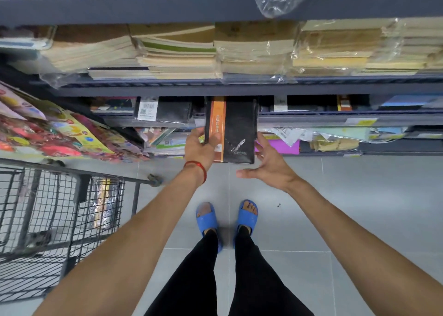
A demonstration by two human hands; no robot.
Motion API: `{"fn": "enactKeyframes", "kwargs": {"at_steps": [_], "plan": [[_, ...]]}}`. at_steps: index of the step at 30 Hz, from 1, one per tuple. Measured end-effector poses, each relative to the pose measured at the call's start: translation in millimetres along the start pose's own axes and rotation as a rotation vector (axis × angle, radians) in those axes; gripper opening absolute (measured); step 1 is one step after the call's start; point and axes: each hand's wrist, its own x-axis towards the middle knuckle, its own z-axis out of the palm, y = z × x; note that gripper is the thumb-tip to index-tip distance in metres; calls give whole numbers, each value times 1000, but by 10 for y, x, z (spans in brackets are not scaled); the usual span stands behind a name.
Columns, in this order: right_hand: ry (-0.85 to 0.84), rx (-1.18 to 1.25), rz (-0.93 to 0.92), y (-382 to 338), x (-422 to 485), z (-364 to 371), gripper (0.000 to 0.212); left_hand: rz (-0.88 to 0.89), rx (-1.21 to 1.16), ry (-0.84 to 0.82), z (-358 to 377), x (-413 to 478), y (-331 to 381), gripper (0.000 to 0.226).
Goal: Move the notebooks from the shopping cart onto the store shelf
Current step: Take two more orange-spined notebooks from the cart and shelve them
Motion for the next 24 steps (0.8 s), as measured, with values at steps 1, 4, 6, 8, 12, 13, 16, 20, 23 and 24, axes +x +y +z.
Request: {"fn": "enactKeyframes", "kwargs": {"at_steps": [1,4,6,8,12,13,16,20,23,24], "plan": [[9,-4,-30,5,-11,29,116,13,42,-43,-14,-7,-17,41],[83,11,-135,49,3,108,110,93,230,-210,-63,-47,-75,73],[153,-12,-176,78,34,141,97,147,315,-260,-82,-35,-168,93],[204,-16,-193,102,57,163,86,159,330,-287,-102,-13,-255,112],[253,-23,-191,144,85,221,82,258,325,-274,-83,65,-353,89],[269,-22,-192,137,89,234,83,270,330,-260,-74,74,-352,92],[309,-34,-197,118,132,236,80,287,345,-190,-55,169,-397,98],[360,-77,-214,111,207,229,77,353,335,-156,-36,302,-450,96],[414,-82,-213,129,313,249,78,384,339,-108,18,409,-483,90],[432,-87,-215,138,363,251,79,396,340,-95,40,445,-482,88]]}}
